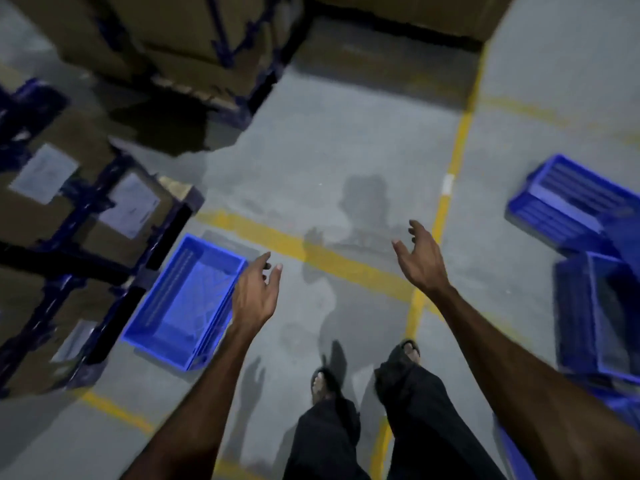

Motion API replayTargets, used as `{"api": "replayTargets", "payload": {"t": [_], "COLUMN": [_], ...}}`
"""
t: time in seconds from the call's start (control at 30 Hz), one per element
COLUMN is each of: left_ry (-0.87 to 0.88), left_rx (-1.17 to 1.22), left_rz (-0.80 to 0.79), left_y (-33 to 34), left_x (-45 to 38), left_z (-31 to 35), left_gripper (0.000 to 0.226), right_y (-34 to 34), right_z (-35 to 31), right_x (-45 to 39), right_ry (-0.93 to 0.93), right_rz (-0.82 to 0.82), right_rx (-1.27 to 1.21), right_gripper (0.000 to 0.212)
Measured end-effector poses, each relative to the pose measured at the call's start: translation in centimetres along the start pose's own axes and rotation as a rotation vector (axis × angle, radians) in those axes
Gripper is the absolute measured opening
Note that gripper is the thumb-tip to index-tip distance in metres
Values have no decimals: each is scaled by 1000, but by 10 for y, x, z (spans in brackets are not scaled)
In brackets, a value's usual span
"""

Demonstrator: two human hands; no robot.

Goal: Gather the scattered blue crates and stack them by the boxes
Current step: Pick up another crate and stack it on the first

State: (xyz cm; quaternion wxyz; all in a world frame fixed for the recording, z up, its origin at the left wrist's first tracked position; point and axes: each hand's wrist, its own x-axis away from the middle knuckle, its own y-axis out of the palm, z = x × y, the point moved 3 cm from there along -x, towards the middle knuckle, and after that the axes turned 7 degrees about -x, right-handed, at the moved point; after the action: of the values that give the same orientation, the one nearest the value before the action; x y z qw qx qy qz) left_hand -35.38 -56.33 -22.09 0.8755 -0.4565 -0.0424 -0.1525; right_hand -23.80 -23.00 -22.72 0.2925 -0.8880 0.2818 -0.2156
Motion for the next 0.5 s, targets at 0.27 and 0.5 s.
{"api": "replayTargets", "payload": {"t": [0.27, 0.5], "left_ry": [405, 660], "left_rx": [-60, -96], "left_rz": [-166, -263], "left_y": [78, 155], "left_x": [-21, 32], "left_z": [167, 317], "left_gripper": [49, 49], "right_y": [-158, -267], "right_z": [113, 192], "right_x": [73, 147], "right_ry": [327, 461], "right_rz": [390, 607], "right_rx": [-153, -269], "right_gripper": [61, 61]}}
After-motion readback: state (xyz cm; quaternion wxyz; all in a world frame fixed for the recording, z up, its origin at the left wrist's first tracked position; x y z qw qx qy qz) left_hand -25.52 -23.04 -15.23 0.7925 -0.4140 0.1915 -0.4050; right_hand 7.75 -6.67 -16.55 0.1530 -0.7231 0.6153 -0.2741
